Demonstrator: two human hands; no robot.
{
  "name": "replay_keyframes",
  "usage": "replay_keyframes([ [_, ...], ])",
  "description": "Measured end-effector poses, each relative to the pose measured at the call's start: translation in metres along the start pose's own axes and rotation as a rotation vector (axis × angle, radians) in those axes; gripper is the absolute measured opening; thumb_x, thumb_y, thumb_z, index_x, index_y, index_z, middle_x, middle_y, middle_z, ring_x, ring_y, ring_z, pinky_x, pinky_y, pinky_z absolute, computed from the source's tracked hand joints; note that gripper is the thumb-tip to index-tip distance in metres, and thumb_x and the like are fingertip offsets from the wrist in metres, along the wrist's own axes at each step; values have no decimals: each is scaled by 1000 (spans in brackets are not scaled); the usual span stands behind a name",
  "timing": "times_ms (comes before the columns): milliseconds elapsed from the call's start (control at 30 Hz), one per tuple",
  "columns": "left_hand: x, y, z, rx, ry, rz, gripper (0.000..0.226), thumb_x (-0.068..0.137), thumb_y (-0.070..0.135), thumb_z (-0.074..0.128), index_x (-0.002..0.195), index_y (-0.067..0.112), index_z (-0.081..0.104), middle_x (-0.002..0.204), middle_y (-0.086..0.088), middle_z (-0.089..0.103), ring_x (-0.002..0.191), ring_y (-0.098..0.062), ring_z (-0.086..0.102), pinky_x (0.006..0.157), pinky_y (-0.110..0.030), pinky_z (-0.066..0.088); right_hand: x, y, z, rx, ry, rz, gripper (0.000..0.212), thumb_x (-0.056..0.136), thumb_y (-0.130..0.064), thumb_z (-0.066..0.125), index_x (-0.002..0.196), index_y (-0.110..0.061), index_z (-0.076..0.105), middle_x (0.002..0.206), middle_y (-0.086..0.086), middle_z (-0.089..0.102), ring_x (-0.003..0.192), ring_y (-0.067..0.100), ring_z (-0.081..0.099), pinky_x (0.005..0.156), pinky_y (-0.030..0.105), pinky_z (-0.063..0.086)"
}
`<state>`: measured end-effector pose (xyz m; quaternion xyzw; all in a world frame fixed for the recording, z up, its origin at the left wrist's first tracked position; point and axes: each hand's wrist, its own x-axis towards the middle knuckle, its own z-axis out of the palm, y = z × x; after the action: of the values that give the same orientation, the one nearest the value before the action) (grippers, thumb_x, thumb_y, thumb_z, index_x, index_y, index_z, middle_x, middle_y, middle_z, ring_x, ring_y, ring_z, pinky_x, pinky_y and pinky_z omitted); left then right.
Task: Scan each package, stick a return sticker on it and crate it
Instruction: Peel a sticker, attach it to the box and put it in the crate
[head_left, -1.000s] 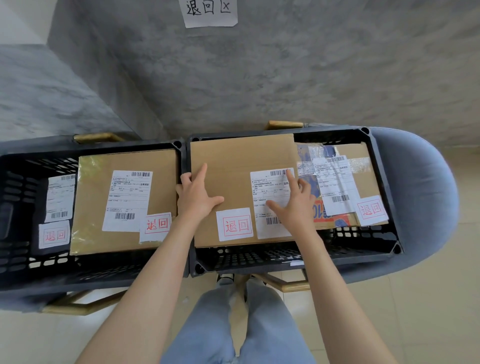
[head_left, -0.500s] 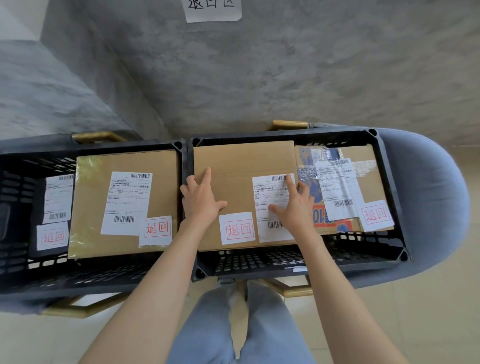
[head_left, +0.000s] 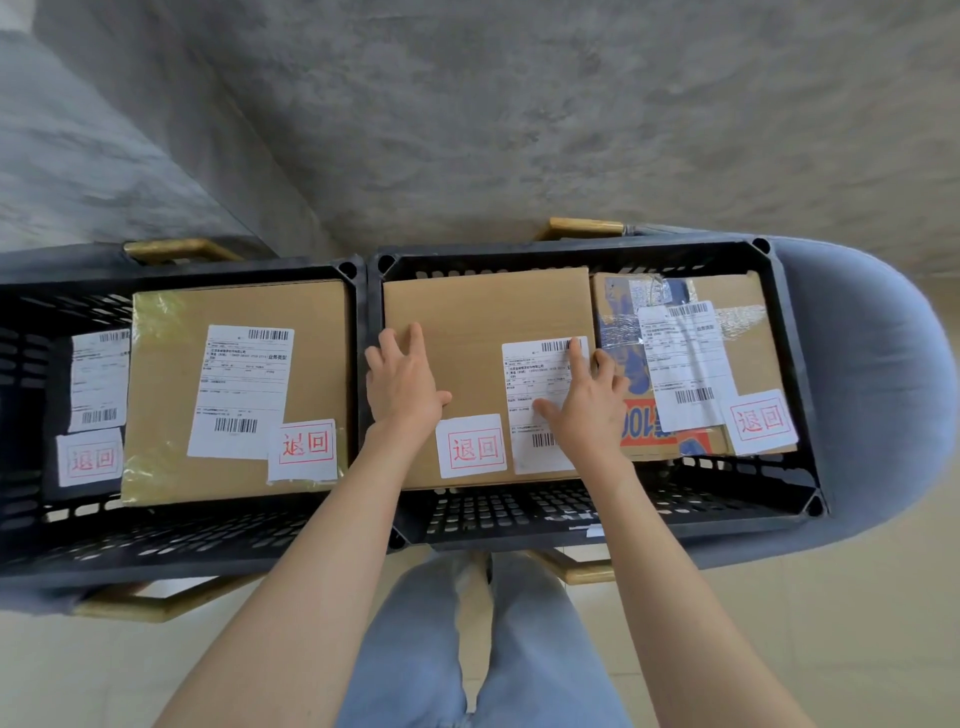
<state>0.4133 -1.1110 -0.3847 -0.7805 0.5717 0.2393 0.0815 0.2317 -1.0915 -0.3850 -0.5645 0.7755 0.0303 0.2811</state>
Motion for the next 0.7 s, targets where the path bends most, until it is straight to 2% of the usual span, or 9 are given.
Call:
replay_keyframes([
  [233, 3, 5, 5, -24, -25, -6, 92, 81, 26, 74, 150, 19, 14, 153, -13, 11, 136, -30, 21, 104, -39, 39, 5, -4, 3, -61, -1, 7, 83, 86, -31, 67, 150, -19, 15, 154, 11, 16, 136, 37, 21, 104, 42, 34],
  [467, 3, 6, 9, -53, -26, -29, 91, 81, 21, 74, 150, 19, 15, 154, -13, 9, 137, -30, 18, 102, -40, 40, 8, -7, 6, -107, -17, 24, 84, 87, -31, 67, 150, -18, 13, 155, 10, 14, 136, 35, 21, 94, 42, 45],
  [700, -4, 7, 12, -83, -20, -48, 85, 82, 20, 73, 147, 9, 19, 153, -12, 13, 136, -29, 22, 100, -38, 42, 0, -3, 12, -69, 25, 9, 78, 87, -26, 66, 148, -16, 18, 153, 13, 18, 137, 33, 21, 98, 40, 41],
])
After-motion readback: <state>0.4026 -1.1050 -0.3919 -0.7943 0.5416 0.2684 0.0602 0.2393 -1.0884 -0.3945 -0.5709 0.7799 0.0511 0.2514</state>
